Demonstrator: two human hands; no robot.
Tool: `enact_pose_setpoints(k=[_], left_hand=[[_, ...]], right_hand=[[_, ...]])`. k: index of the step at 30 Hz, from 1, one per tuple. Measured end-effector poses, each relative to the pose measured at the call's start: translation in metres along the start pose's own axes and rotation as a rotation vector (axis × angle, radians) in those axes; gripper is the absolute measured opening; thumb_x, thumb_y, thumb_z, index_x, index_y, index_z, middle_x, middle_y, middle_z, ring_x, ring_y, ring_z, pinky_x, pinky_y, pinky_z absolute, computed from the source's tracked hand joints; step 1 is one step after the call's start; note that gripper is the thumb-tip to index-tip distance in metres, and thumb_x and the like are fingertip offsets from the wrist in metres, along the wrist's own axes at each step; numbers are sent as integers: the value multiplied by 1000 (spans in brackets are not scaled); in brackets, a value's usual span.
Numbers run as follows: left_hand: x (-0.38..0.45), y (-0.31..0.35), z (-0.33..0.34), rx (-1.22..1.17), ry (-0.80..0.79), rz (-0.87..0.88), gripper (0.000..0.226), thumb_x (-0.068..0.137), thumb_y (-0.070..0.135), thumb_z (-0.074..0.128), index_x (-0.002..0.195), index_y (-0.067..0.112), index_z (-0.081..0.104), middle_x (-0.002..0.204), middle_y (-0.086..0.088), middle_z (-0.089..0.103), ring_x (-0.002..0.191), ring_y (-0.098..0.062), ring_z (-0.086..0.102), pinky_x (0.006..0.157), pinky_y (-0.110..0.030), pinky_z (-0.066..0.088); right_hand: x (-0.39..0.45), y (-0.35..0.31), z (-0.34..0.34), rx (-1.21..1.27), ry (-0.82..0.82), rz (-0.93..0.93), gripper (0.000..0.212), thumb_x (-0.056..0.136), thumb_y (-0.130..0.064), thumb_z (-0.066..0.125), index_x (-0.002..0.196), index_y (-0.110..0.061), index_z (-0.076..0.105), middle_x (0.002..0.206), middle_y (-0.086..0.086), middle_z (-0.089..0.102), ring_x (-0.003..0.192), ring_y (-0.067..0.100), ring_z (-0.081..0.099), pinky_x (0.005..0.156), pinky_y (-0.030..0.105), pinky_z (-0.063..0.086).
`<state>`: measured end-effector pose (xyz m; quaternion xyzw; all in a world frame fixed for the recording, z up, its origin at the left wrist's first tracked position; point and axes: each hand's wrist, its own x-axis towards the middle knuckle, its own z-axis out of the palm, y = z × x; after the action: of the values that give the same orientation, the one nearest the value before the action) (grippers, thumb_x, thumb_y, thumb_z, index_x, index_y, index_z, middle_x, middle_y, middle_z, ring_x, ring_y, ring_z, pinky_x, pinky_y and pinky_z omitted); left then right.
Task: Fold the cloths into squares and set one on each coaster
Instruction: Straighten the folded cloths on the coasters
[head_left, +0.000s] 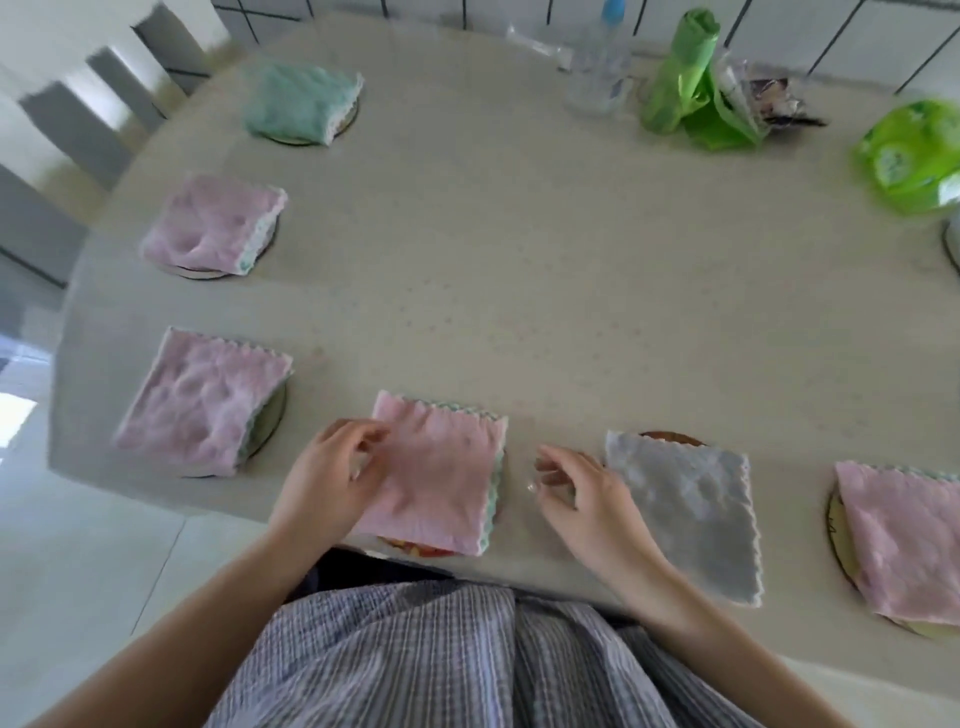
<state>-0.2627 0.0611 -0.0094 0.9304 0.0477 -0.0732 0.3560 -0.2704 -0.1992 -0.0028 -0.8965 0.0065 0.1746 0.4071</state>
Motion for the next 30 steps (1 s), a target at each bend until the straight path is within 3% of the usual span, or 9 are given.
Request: enact_pose_setpoints(k=[4,10,13,17,21,24,26,28,30], left_hand=[[-3,-37,-18,-48,-134,-152,25,83,20,64,108,20,59,93,6,63,84,-11,61,76,-28,49],[-12,-49,-21,-73,-397,-70,43,85,32,62,124,31,45,91,14,62,84,0,59,73,-20,48],[-9,-47,-22,-89,-417,-5,54,86,31,61,133,33,36,90,16,60,80,0,59,73,-23,51],[-7,-47,-22,-126,-428,35,57,86,28,61,136,31,33,87,13,59,76,-2,59,72,-28,52],[-6,-51,-22,-180,-454,8,57,86,26,62,136,27,36,88,10,58,79,-3,57,70,-18,48],[-7,-55,-23,-115,-363,77,54,86,27,61,134,27,37,97,12,54,86,-3,54,72,-17,44],[-7,-54,-24,3,-240,272,44,87,28,57,129,24,44,106,10,52,94,-5,52,78,-22,44],[-6,-48,-24,74,-208,487,31,88,29,51,118,22,54,106,10,56,94,-4,52,78,-21,42],[-4,-36,-22,17,-299,515,26,89,28,51,115,27,56,100,18,58,85,1,55,72,-17,44]], right_hand=[[10,-21,36,-8,-47,126,52,87,-33,58,134,-31,36,90,-12,63,86,11,63,78,31,51],[-4,-22,63,49,-15,200,62,88,-26,57,141,-36,26,86,3,67,80,19,64,75,44,53],[-3,-26,67,85,8,223,68,88,-23,59,143,-37,21,83,0,64,77,14,62,72,32,51],[-8,-27,68,108,9,214,71,89,-13,58,145,-36,20,60,-5,48,49,3,45,50,16,38],[-13,-26,72,94,6,219,70,88,-13,57,144,-37,21,62,-2,46,49,4,41,52,18,35],[-13,-25,75,26,115,212,65,86,-13,59,142,-33,31,89,-6,52,70,6,51,69,22,45],[-15,-26,75,-104,256,105,56,83,-8,62,134,-26,47,102,-9,50,80,7,55,75,28,51],[-15,-32,74,-119,319,-29,41,82,-4,64,118,-22,62,99,-14,55,78,6,57,71,25,52],[-10,-44,72,20,231,-7,30,84,-8,64,108,-26,67,93,-21,62,78,-1,60,66,13,49]])
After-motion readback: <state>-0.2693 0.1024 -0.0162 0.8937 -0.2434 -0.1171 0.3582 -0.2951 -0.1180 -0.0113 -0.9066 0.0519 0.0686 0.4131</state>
